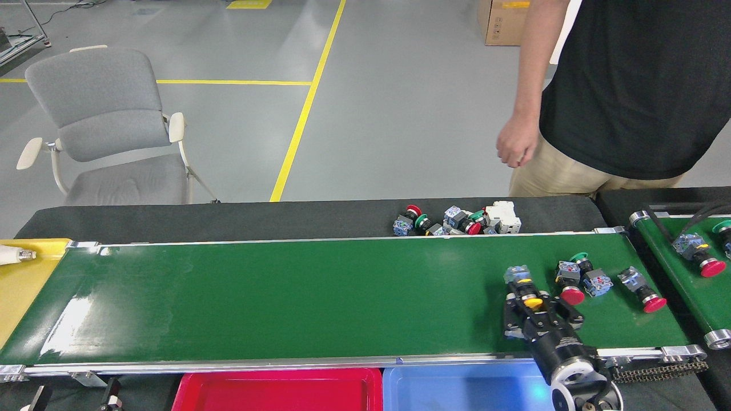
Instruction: Pick switch part from conveyor to tray
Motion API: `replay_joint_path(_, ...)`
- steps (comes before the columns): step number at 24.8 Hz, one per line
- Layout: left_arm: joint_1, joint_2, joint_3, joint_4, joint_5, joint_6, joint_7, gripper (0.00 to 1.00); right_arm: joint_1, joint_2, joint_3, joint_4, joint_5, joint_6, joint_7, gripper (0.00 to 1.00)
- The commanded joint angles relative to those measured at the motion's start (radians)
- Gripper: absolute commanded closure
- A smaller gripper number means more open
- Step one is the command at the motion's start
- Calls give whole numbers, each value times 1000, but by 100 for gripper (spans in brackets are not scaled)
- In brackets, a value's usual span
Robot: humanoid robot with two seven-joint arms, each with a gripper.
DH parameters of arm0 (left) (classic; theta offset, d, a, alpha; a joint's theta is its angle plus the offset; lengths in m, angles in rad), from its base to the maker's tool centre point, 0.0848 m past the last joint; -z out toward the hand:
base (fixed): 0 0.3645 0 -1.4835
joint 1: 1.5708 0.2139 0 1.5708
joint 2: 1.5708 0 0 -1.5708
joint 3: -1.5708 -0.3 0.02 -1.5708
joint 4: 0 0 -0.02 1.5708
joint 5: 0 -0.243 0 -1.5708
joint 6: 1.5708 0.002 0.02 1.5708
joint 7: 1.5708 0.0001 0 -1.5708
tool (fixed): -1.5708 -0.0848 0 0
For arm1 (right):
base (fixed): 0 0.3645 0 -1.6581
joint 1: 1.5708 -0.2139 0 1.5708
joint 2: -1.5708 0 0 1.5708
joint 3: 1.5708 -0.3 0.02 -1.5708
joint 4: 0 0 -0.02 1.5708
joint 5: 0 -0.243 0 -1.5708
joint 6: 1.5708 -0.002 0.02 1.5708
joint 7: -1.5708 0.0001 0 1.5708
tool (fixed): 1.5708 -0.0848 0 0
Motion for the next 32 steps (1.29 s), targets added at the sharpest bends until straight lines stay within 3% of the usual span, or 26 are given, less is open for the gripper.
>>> replay_joint_path(1, -5, 9, 5, -11, -2, -1, 6, 0, 0, 8, 123, -34, -3, -140, -1, 96)
replay_joint_path(2, -5, 9, 3, -10, -2, -1, 6, 0, 0, 13, 212, -34, 0, -139, -1, 93)
replay_joint_path(3, -6, 9, -1, -10, -2, -1, 6, 0, 0, 21, 301, -31, 11, -119, -1, 76)
replay_joint_path(4, -6, 11, -1, -10, -2, -1, 6, 0, -2, 31, 370, -28, 23, -84, -1, 33)
replay_joint_path(5, -6, 11, -1, -11, 0, -2, 6, 0, -2, 44, 415, -27, 31, -45, -1, 0)
replay_joint_path(8, -12, 15, -3, -11, 0, -8, 6, 0, -2, 50, 499, -22, 43, 39, -2, 0)
replay_joint_path(13, -6, 11, 0, -11, 0, -13, 6, 0, 18, 51, 482, -60, 33, 59, -4, 0)
replay_joint_path(16, 1, 9, 10, -7, 1, -13, 6, 0, 164, 56, 278, -200, 30, 206, -29, 3)
replay_joint_path(17, 6, 8, 11, -8, 1, -13, 6, 0, 216, 67, 212, -214, 31, 269, -62, 3)
replay_joint_path(20, 24, 8, 14, -8, 1, -13, 6, 0, 265, 71, 27, -212, 30, 469, -231, 2)
replay_joint_path(23, 26, 9, 11, -11, 3, -13, 6, 0, 327, 57, -55, -212, 30, 564, -243, 2)
replay_joint_path(27, 21, 17, -3, -5, 5, -14, -3, 0, 293, 60, -44, -211, 34, 567, -213, 2)
replay_joint_path(32, -14, 14, -3, -4, 5, -83, -9, 0, 130, 70, 76, -119, 106, 641, -99, 2)
